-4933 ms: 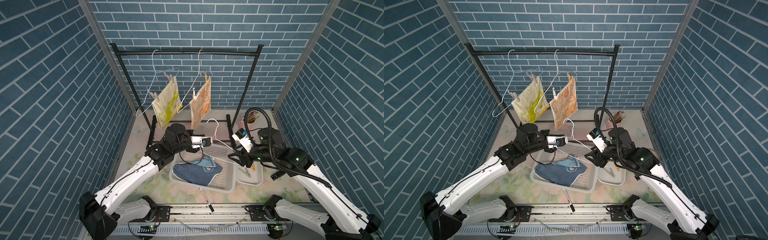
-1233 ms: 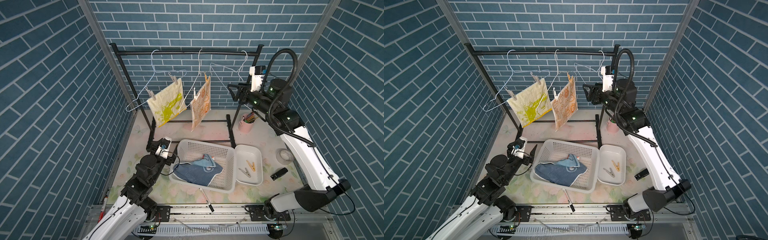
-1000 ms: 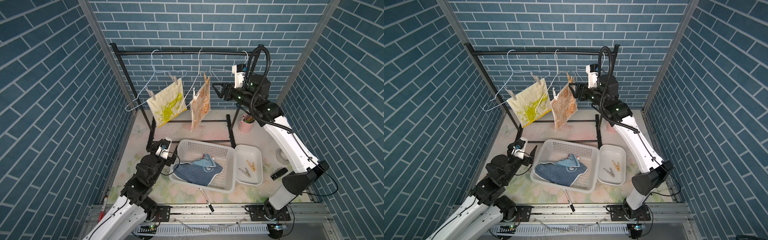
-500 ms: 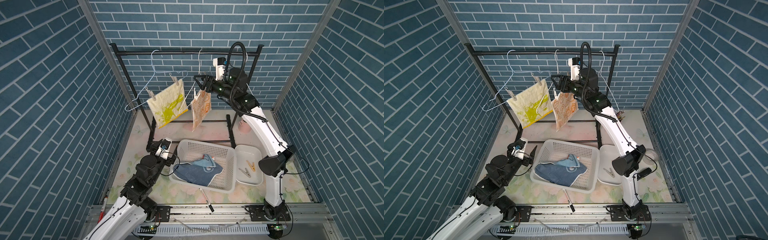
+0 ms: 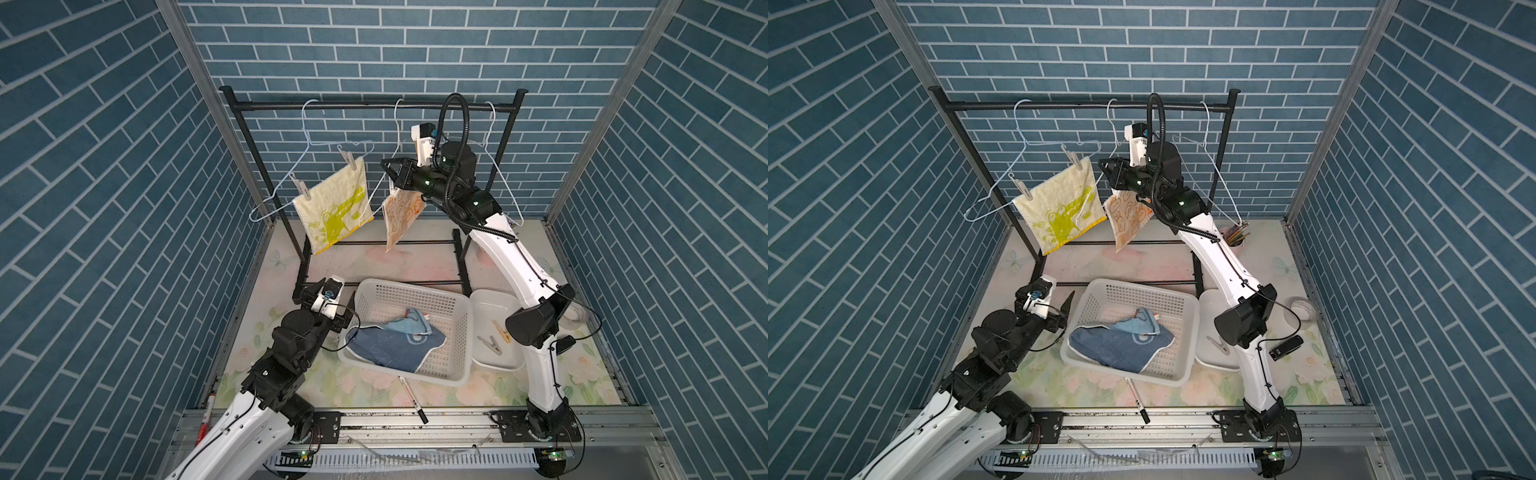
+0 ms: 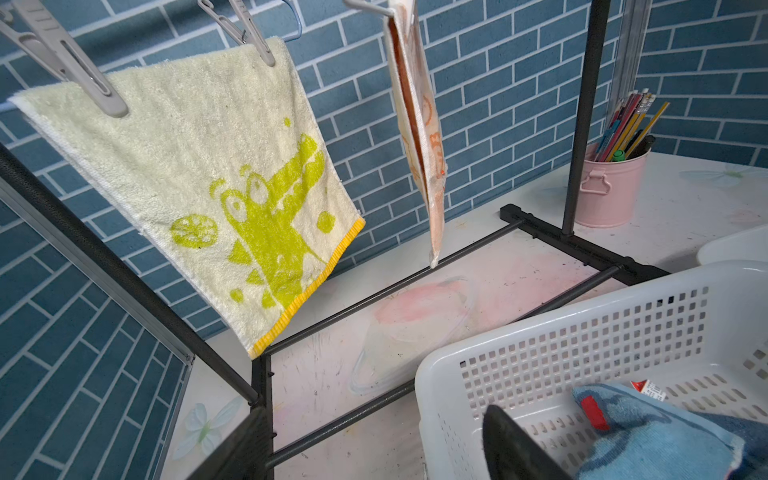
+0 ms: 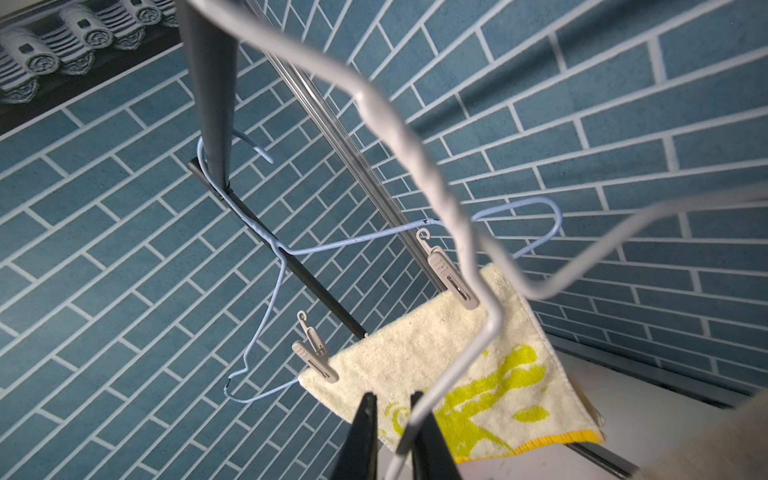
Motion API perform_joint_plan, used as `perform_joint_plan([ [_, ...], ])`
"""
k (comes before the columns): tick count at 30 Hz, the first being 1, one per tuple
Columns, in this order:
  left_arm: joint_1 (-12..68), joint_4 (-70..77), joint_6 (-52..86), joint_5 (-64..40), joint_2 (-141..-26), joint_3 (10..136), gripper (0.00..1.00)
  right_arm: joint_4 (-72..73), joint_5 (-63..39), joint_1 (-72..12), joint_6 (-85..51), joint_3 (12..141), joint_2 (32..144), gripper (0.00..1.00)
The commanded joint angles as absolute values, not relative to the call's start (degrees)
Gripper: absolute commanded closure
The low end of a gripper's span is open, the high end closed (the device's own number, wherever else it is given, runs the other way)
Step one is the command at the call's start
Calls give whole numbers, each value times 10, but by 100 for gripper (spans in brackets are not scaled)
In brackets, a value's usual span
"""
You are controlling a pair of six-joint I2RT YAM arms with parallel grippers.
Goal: Remove the clothespins securing towels to the hanger
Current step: Pick up the hanger from the clothesline.
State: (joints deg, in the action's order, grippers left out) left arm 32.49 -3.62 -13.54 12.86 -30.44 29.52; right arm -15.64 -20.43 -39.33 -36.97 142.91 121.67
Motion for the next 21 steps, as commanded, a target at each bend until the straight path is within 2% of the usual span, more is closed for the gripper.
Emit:
perform_joint_plan([
  [1, 322, -40, -139, 130, -302, 289, 19, -144, -221, -395, -349, 1446, 1200, 92],
  [6, 322, -40, -140, 130, -299, 291, 19, -149, -234, -395, -325, 1448, 1185, 100],
  [16, 322, -48, -138, 132, -292, 300, 19, -181, -296, -395, -302, 1475, 1171, 100],
  [21, 322, -57, -139, 132, -284, 312, 19, -210, -317, -396, -293, 1445, 1144, 100],
])
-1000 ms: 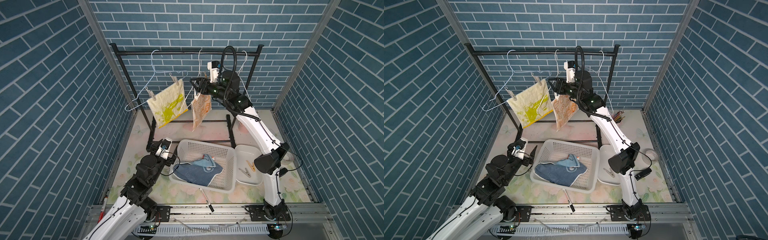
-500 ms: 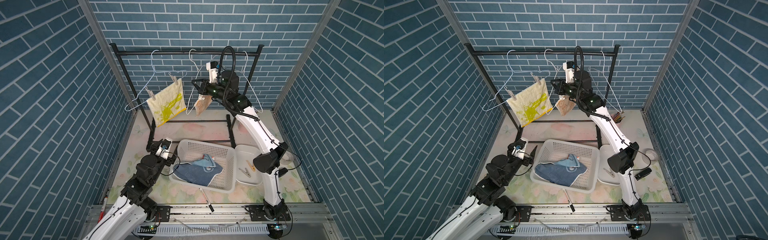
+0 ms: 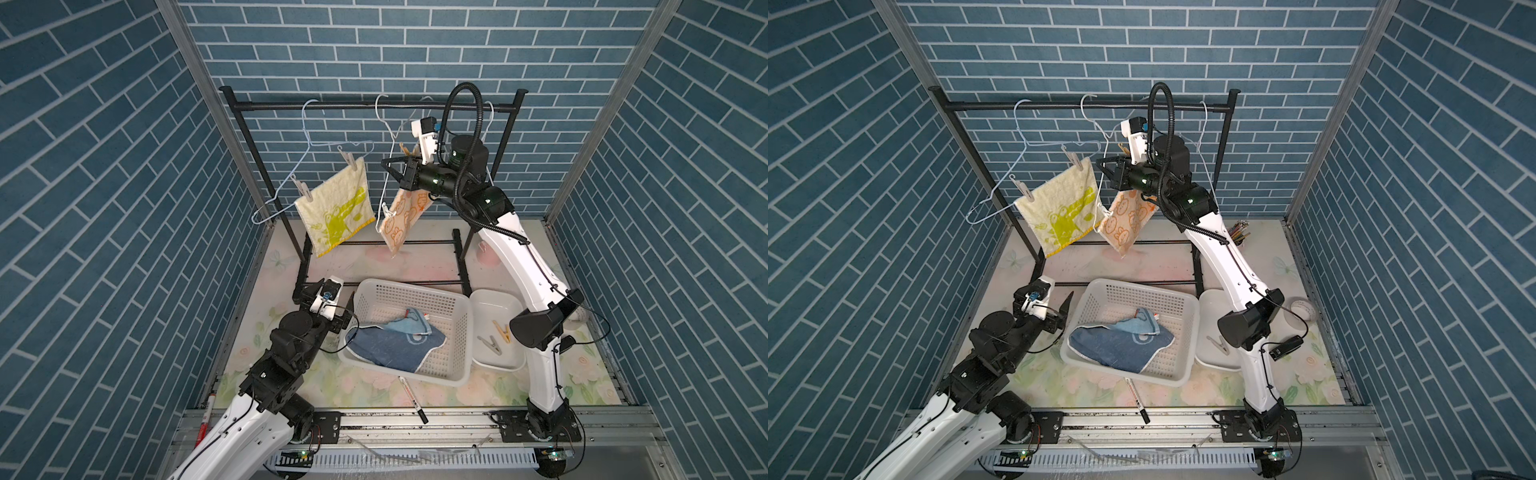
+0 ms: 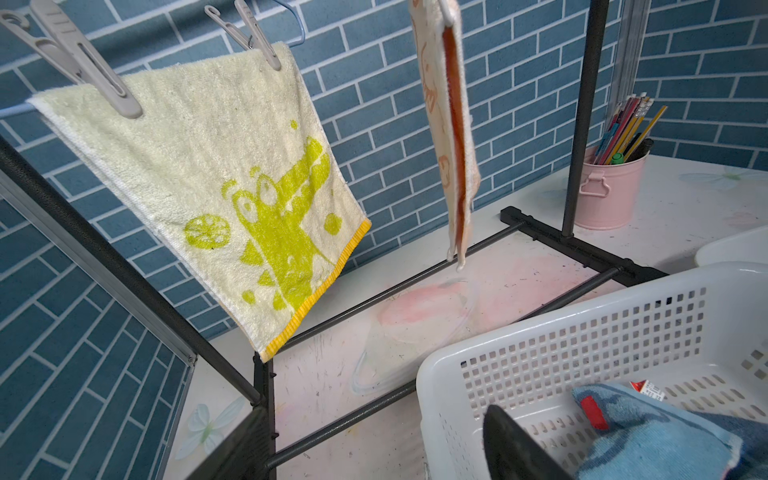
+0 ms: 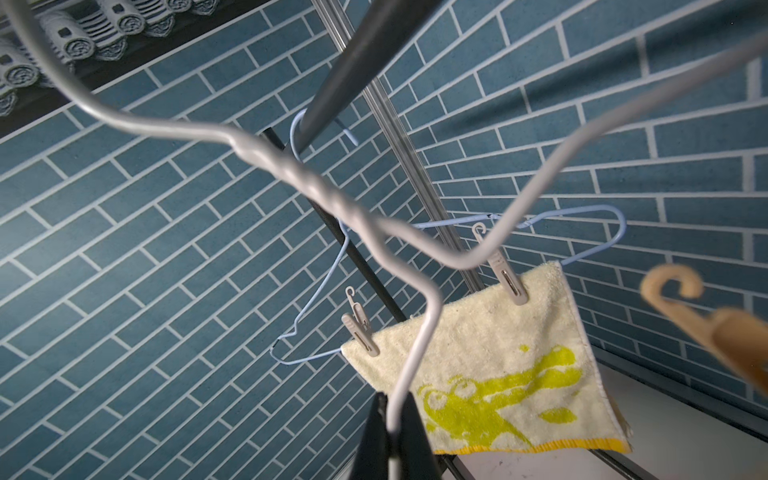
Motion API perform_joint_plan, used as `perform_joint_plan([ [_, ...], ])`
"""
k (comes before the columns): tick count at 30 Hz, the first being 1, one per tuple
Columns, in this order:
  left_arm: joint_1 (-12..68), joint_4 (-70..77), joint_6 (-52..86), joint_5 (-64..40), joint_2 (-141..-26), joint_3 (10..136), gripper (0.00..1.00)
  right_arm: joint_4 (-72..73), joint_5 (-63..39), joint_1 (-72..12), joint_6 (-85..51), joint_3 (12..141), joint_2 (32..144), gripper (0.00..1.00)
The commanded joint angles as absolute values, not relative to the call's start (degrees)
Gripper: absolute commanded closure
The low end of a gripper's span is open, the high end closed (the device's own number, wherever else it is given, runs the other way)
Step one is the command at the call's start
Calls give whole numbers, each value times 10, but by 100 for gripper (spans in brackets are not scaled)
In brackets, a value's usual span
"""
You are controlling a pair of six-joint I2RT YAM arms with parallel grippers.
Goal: Remove the clothespins securing towels to the hanger
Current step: Pick up the hanger from the clothesline.
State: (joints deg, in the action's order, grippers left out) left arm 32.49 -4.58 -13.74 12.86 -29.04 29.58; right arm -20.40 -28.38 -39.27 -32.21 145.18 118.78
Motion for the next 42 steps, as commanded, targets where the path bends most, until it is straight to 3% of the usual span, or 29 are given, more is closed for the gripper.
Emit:
perform_joint_plan([
  [1, 322, -60, -138, 132, -282, 315, 19, -211, -324, -395, -291, 1429, 1133, 100],
  [15, 322, -97, -159, 102, -300, 405, 21, -233, -477, -380, -332, 1165, 925, 100],
  [26, 322, -57, -222, -40, -418, 523, 31, -277, -578, -324, -359, 975, 764, 100],
  [33, 322, 82, -239, -150, -515, 550, 30, -267, -572, -322, -344, 880, 726, 100],
  [42, 322, 347, -235, -213, -679, 576, 23, -190, -596, -323, -388, 823, 707, 100],
])
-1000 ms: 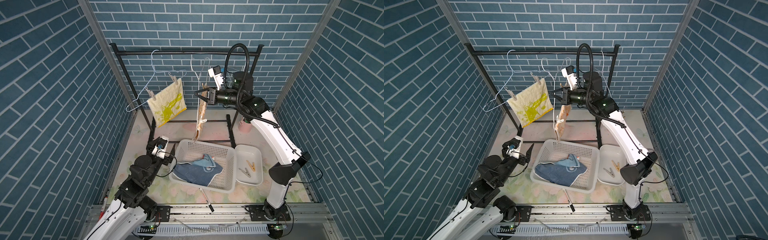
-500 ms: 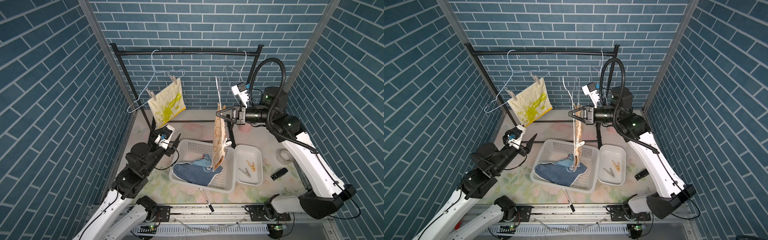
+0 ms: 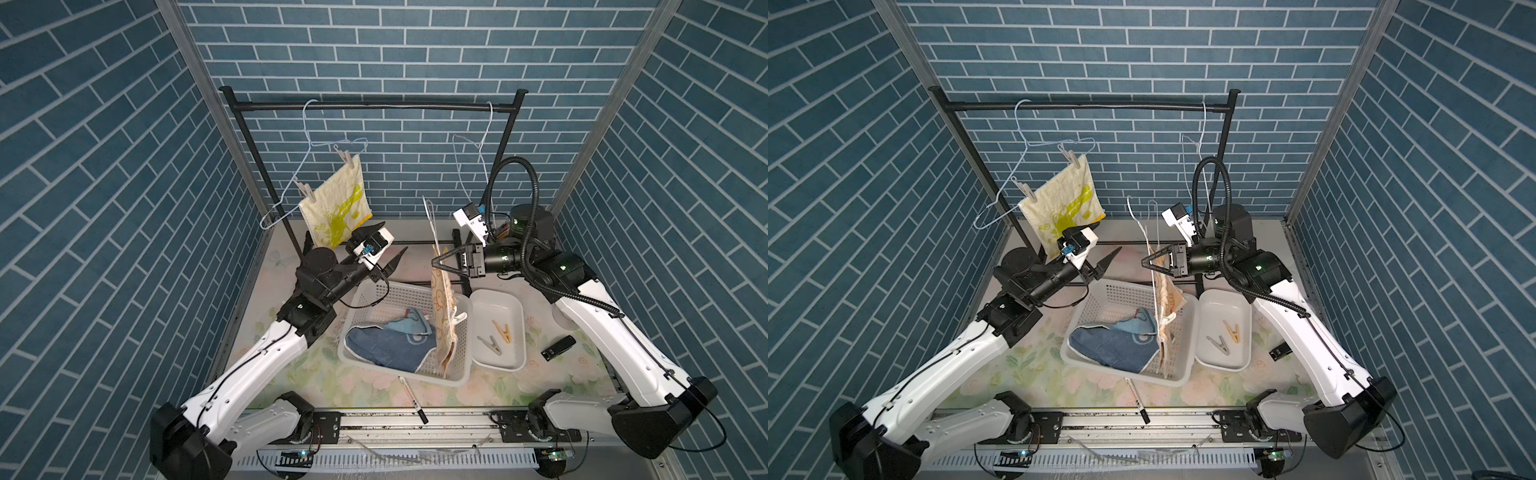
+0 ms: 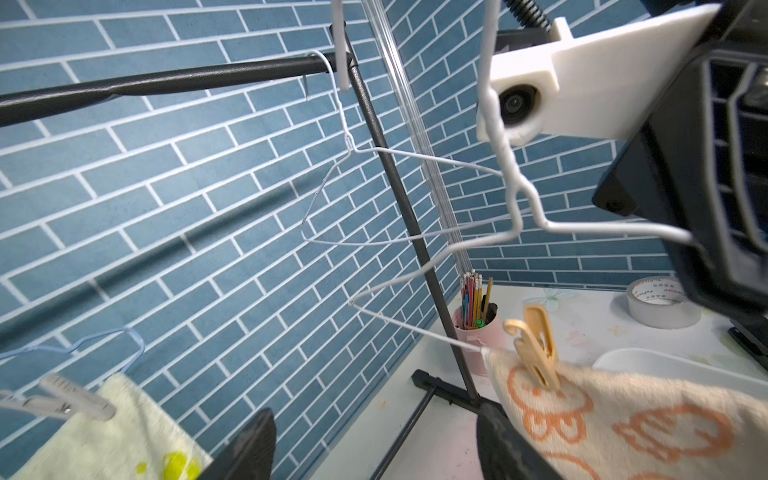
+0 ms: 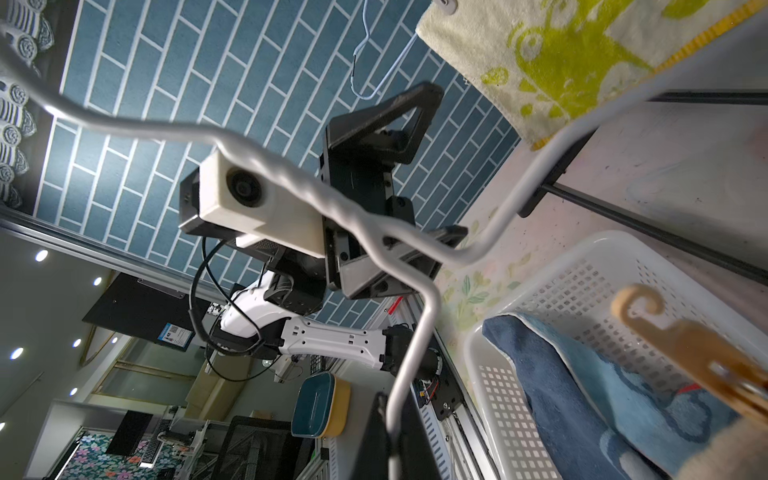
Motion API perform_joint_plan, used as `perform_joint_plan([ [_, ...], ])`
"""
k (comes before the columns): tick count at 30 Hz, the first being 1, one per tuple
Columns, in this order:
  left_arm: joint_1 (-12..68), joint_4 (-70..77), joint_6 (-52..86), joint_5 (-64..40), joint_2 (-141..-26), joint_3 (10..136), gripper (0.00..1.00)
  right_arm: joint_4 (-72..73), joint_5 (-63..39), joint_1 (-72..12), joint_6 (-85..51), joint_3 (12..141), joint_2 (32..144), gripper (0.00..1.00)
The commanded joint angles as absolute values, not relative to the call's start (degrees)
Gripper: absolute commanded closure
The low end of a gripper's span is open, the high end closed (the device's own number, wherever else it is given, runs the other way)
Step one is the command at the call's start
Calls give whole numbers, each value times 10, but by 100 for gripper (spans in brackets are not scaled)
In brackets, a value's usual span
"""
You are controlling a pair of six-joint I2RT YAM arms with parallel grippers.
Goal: Remove the clothespins securing towels to the hanger
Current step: Pick up the hanger from the clothesline.
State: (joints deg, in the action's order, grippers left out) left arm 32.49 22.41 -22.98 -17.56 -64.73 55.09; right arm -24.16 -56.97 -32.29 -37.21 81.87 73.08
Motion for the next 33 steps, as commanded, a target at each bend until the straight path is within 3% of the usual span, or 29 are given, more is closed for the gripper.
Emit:
perform_joint_plan([
  [1, 322, 372, -236, -220, -700, 584, 22, -188, -597, -323, -390, 822, 706, 100],
  [12, 322, 513, -232, -304, -867, 650, 29, -145, -605, -325, -423, 811, 711, 100],
  [23, 322, 533, -228, -319, -918, 709, 41, -140, -607, -328, -428, 811, 722, 100],
  [26, 322, 530, -228, -329, -921, 719, 48, -139, -608, -328, -428, 811, 726, 100],
  [33, 322, 506, -253, -334, -910, 713, 78, -137, -608, -328, -426, 812, 731, 100],
])
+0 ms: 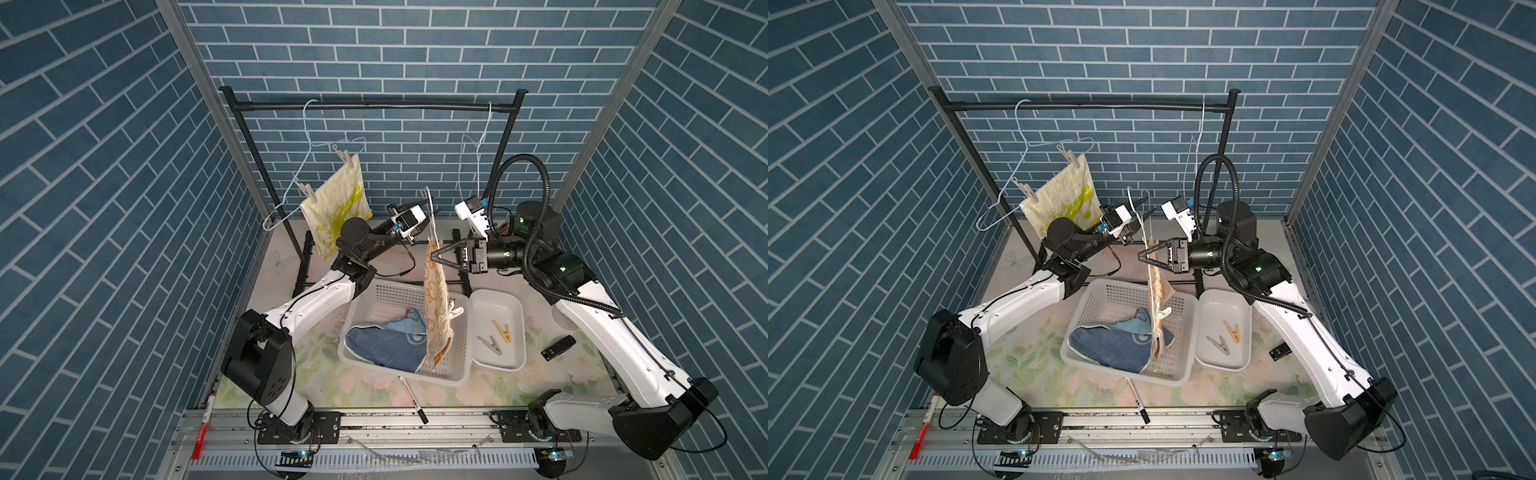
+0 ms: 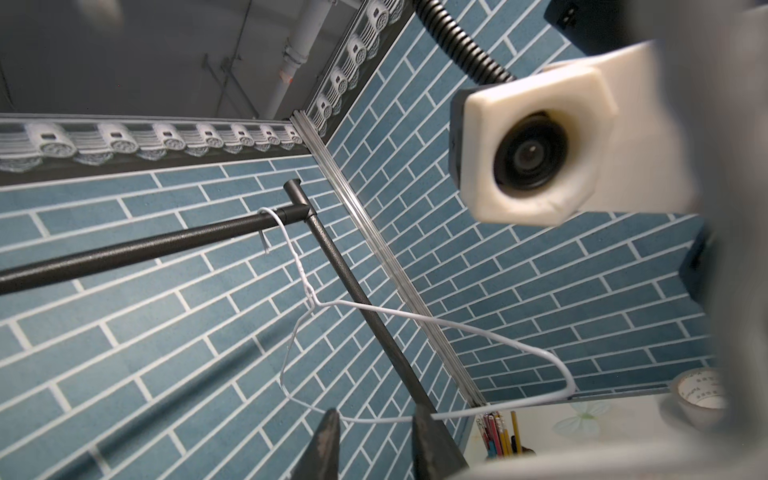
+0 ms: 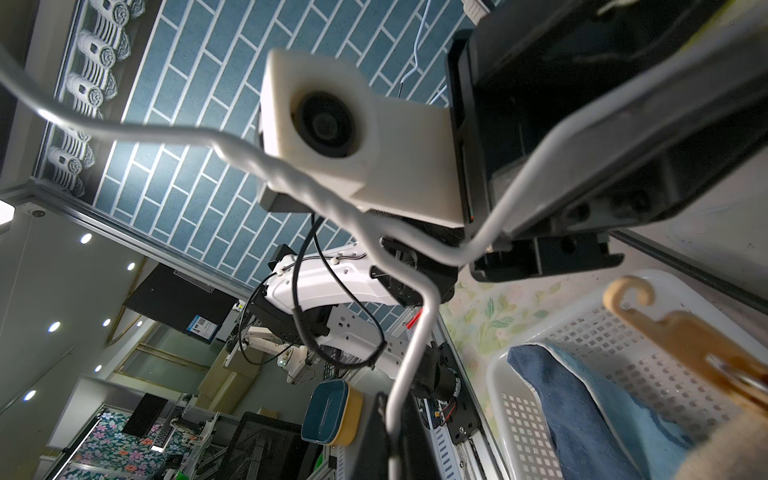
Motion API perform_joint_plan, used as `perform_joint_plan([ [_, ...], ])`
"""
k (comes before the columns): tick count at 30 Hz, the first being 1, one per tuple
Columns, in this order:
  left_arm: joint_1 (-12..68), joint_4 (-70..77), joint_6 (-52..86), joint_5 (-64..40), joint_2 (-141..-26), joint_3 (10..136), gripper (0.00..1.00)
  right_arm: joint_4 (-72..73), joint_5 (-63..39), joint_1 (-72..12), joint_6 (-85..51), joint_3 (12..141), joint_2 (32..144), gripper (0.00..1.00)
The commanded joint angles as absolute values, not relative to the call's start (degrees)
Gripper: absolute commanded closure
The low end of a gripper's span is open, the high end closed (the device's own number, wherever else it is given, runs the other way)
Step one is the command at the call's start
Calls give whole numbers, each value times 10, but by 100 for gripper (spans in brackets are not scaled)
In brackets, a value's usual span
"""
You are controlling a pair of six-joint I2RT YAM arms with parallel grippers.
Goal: Remove the clothespins securing towels to the hanger
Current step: Pick up the hanger from the clothesline.
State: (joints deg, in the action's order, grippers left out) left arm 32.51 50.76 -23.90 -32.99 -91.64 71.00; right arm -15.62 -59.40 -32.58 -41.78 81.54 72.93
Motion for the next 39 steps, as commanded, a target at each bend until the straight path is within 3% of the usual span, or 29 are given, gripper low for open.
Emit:
perform_joint_plan([
  [1, 322, 497, -262, -332, -903, 709, 81, -136, -608, -328, -426, 812, 733, 100],
  [6, 322, 448, -308, -322, -877, 691, 90, -139, -604, -328, -420, 812, 733, 99],
  [15, 322, 311, -413, -283, -816, 664, 100, -252, -517, -326, -320, 835, 704, 57],
  [20, 322, 189, -490, -244, -774, 673, 100, -336, -396, -324, -230, 879, 673, 44],
  [24, 322, 66, -543, -197, -740, 695, 100, -395, -225, -323, -153, 902, 642, 43],
  [29, 332, -68, -588, -103, -709, 727, 100, -440, -150, -324, -102, 912, 630, 41],
  [34, 365, -170, -613, 15, -710, 773, 100, -471, -196, -323, -106, 930, 644, 40],
  [39, 402, -218, -626, 136, -737, 810, 100, -467, -328, -324, -151, 942, 670, 40],
])
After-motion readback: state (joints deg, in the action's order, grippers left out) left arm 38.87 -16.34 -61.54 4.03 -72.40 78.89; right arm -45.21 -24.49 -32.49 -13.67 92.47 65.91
